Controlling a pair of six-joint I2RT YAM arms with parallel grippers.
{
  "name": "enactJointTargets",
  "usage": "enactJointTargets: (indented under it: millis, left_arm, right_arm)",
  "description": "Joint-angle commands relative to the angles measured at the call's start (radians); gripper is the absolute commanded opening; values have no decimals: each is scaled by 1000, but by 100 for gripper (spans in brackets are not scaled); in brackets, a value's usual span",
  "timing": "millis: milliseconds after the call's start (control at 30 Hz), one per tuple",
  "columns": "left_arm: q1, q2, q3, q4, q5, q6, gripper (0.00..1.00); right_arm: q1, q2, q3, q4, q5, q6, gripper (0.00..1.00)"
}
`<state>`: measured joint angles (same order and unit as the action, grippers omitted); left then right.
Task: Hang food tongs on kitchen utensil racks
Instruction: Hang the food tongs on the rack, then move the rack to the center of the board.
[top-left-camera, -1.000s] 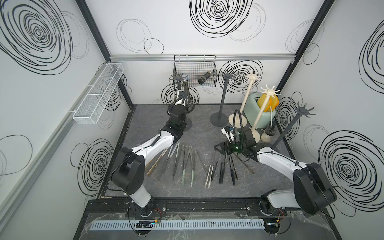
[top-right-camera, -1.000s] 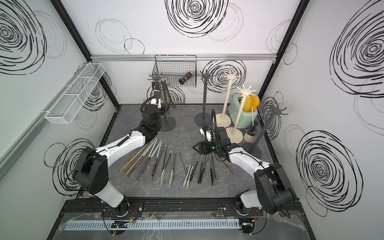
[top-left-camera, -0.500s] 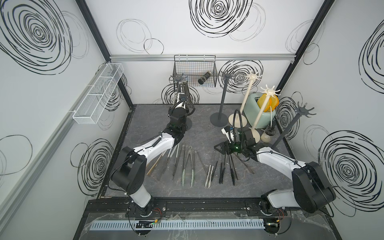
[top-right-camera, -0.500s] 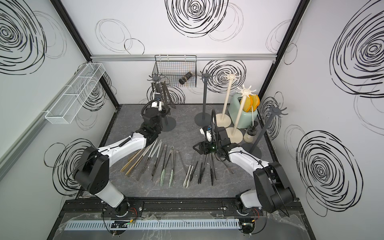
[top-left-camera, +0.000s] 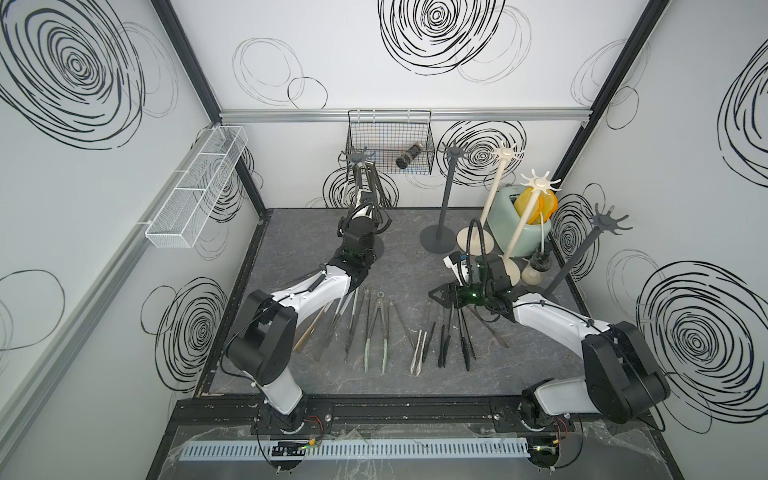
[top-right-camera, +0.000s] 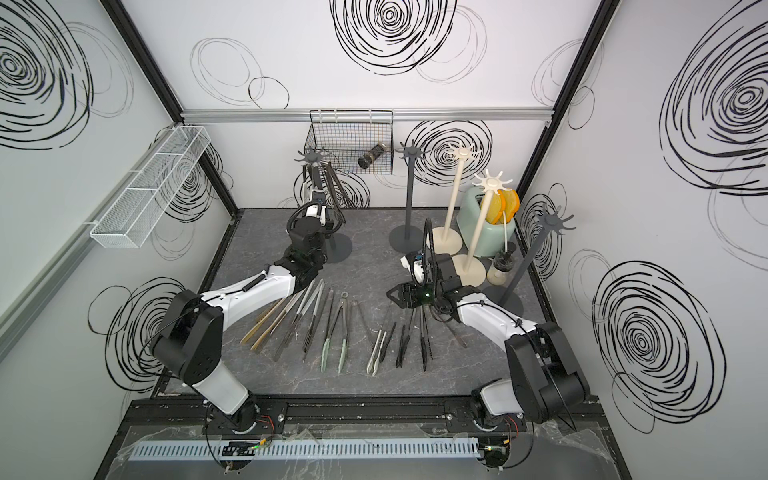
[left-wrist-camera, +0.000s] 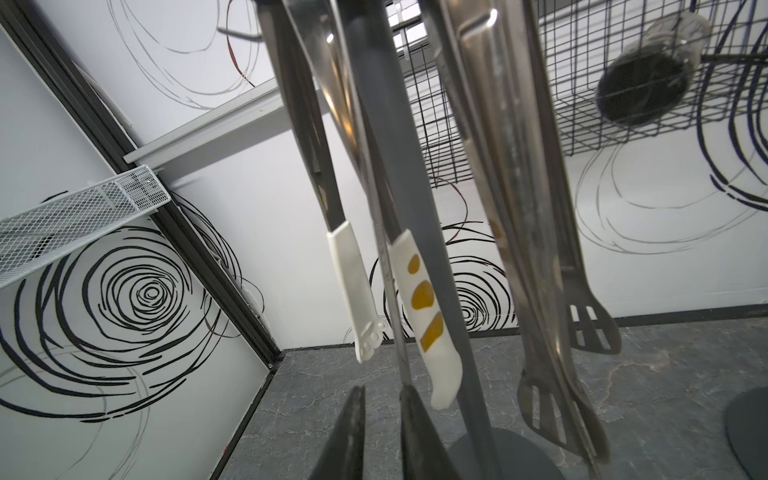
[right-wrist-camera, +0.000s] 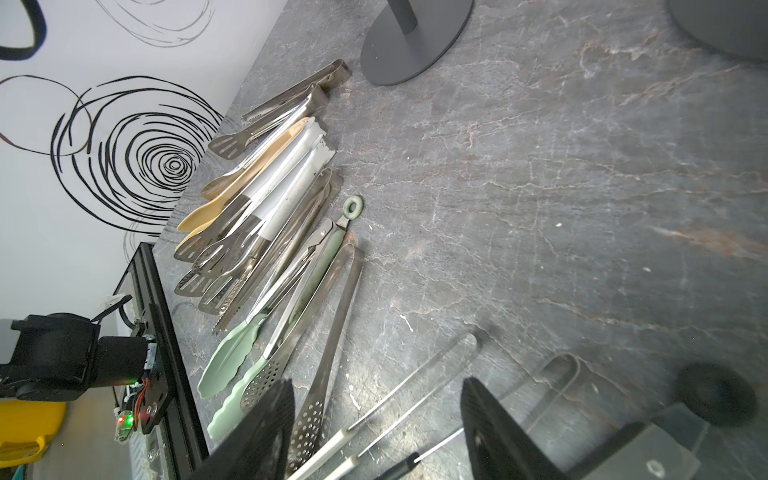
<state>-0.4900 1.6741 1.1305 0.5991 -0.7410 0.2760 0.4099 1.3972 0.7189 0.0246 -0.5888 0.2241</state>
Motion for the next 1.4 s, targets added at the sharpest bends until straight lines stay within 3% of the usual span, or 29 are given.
enactJointTargets:
  millis: [0,133,333,533,667,1000,1367]
  left_arm:
    - [-4,-33,-10,15,-2,-27,24]
    - [-13,-109,-43,-50,36,-81,29]
    - [-24,-319,-229,-105,201,-295,35]
    - [-33,-494,-429,-59,421,-488,48]
    - [-49,-569,-536,23,536,-579,50]
    - [-165,-702,-738,139,484,-589,57]
    - [-169,-758,-801,107,474,-578,58]
  right_arm:
    - [-8,10,-7,15,-4,1,67]
    - [-37,7,10,-14,42,13,67]
    - [-78,16,64,-16,127,33,73]
    - [-78,88,164,116,286,24,83]
    - [-78,181,261,234,415,12,85]
    - [-80,442,481,446,622,-88,86]
    - [-94,681,748,463,649,-138,83]
